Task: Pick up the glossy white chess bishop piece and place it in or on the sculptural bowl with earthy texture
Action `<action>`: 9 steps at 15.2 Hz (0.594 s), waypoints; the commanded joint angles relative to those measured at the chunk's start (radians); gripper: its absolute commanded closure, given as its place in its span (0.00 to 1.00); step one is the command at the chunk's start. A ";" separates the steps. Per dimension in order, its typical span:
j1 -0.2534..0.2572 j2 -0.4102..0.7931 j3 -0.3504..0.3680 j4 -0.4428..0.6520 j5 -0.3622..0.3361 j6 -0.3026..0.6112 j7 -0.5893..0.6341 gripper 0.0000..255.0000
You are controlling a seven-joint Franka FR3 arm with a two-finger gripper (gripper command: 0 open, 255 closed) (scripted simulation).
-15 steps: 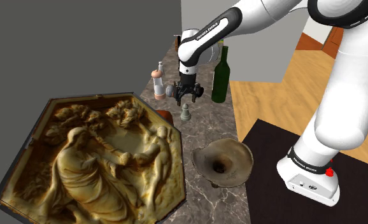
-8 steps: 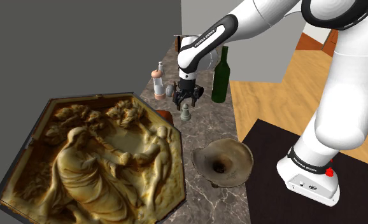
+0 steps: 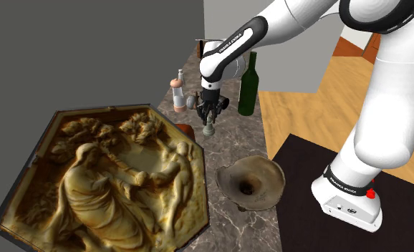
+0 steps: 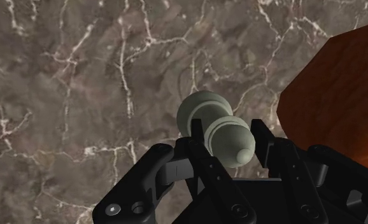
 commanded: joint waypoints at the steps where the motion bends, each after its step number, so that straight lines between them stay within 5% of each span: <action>1: 0.000 0.001 0.000 -0.001 0.000 0.000 0.000 1.00; 9: -0.001 -0.025 -0.002 0.009 -0.005 -0.035 0.009 1.00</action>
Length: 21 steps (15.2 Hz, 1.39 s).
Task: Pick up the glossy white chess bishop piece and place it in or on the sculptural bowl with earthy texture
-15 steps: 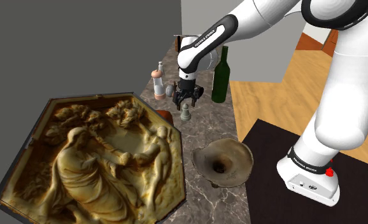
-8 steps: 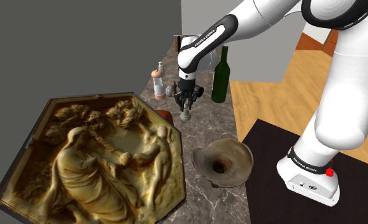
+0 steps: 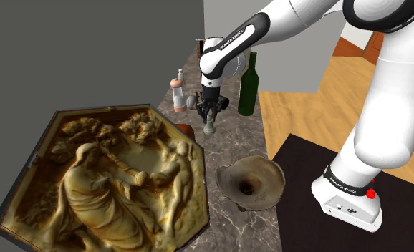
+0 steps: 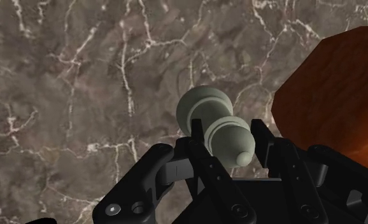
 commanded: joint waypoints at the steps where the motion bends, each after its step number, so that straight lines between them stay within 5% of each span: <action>1: -0.001 -0.014 -0.001 0.008 -0.003 -0.021 0.005 1.00; 21: -0.006 -0.141 -0.008 0.126 -0.031 -0.262 0.063 1.00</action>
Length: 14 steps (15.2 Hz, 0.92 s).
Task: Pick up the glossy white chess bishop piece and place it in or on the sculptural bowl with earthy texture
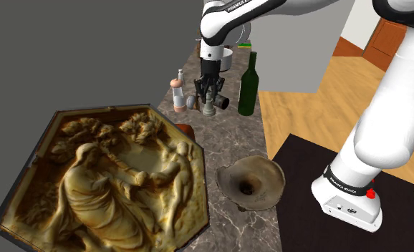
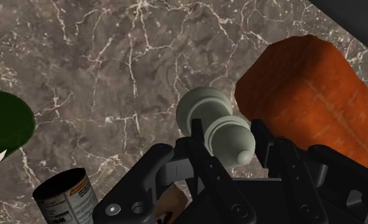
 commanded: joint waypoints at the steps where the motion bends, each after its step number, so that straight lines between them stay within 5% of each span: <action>1: 0.000 -0.009 0.000 0.016 -0.002 -0.025 0.007 1.00; 14: -0.004 -0.049 -0.003 0.143 -0.013 -0.188 0.041 1.00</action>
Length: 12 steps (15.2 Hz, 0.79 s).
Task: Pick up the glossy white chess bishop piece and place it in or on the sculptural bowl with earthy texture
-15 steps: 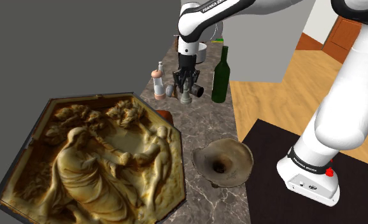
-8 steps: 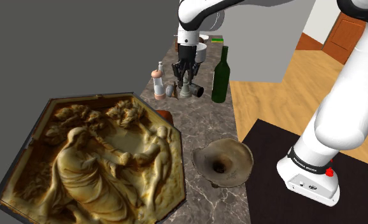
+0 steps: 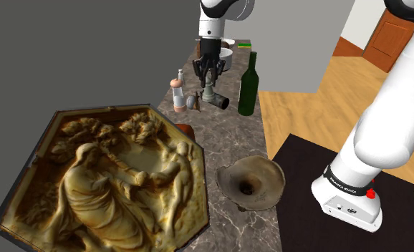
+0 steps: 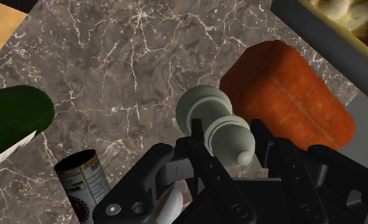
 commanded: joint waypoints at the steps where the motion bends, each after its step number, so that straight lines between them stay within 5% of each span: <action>1: -0.001 -0.001 -0.001 0.024 -0.001 -0.026 0.004 1.00; 4: -0.002 -0.005 -0.002 0.056 -0.003 -0.060 0.011 1.00; 12: 0.047 -0.276 0.051 -0.236 0.036 -0.018 0.091 1.00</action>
